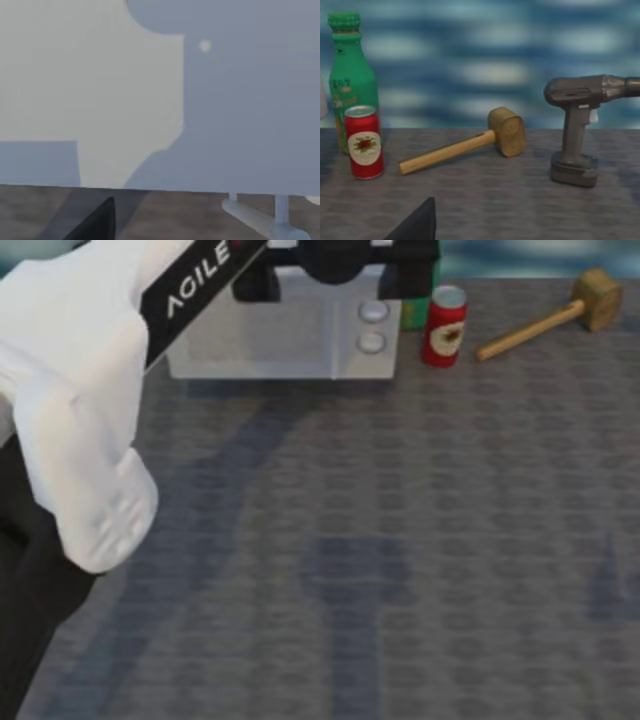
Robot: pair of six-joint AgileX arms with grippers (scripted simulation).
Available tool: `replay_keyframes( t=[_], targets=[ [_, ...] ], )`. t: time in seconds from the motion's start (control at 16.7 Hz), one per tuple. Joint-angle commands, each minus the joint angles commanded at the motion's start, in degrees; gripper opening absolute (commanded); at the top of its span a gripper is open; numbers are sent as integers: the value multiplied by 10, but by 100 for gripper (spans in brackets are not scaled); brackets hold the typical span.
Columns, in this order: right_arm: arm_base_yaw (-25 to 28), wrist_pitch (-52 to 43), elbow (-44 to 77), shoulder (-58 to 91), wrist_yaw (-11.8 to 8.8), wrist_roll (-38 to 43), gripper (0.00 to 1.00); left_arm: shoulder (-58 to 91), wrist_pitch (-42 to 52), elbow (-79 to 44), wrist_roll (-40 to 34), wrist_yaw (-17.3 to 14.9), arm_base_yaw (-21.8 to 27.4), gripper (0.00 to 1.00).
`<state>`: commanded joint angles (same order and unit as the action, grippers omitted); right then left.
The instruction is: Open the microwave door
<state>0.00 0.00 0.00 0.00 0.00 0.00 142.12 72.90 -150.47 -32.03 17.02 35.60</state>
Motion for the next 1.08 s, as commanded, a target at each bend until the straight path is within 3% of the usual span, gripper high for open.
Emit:
replay_keyframes(
  t=[0.24,0.48,1.08],
  targets=[
    [0,0,0,0,0,0,100,0,-61,59,8,-4,-9,100],
    [0,0,0,0,0,0,100,0,-64,62,9,-4,-9,100],
    [0,0,0,0,0,0,100,0,-64,62,9,-4,-9,25]
  ],
)
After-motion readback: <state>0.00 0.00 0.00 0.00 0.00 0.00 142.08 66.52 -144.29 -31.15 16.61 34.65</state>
